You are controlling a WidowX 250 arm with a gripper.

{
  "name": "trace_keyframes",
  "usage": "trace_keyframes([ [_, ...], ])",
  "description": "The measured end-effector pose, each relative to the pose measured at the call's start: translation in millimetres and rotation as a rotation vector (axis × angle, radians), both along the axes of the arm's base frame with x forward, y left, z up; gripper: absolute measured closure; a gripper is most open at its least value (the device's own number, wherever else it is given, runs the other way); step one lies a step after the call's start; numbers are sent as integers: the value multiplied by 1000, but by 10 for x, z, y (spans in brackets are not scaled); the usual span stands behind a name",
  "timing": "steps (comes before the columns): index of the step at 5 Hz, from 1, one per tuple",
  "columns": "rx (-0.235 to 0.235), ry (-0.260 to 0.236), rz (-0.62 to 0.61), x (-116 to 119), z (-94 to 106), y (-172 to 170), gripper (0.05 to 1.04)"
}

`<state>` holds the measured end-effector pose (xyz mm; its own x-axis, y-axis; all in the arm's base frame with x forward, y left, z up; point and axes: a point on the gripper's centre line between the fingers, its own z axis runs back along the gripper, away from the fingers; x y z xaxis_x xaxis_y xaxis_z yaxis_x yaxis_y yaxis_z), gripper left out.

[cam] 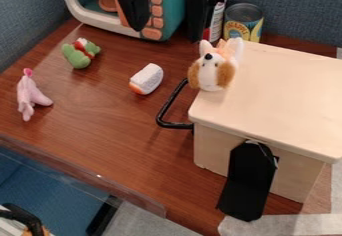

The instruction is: Move the white object to the lower middle of the table

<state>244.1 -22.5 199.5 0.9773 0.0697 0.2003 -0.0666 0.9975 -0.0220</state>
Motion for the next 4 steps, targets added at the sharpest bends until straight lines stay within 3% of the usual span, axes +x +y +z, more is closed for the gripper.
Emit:
trace_keyframes([
  [1,-1,19,-3,7,-50,-6,83],
  [2,-16,60,67,92,-202,244,83],
  [3,-53,69,45,189,-317,504,83],
  [4,-43,30,24,357,-354,720,83],
])
